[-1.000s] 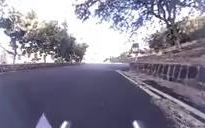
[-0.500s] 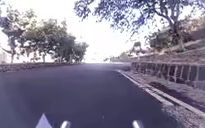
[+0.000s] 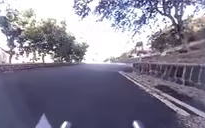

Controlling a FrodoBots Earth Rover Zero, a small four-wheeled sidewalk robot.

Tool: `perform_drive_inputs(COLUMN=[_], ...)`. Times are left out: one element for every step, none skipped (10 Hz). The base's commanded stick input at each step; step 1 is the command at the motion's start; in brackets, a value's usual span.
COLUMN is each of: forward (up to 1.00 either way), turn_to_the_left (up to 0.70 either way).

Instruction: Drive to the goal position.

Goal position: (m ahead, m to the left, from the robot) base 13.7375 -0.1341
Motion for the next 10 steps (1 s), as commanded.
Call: perform_drive_inputs(forward=[0.69,0.69,0.69,0.69,0.69,0.69,0.69,0.69,0.69,0.69], turn_to_the_left=[0.03,0.03,0.03,0.03,0.03,0.03,0.03,0.03,0.03,0.03])
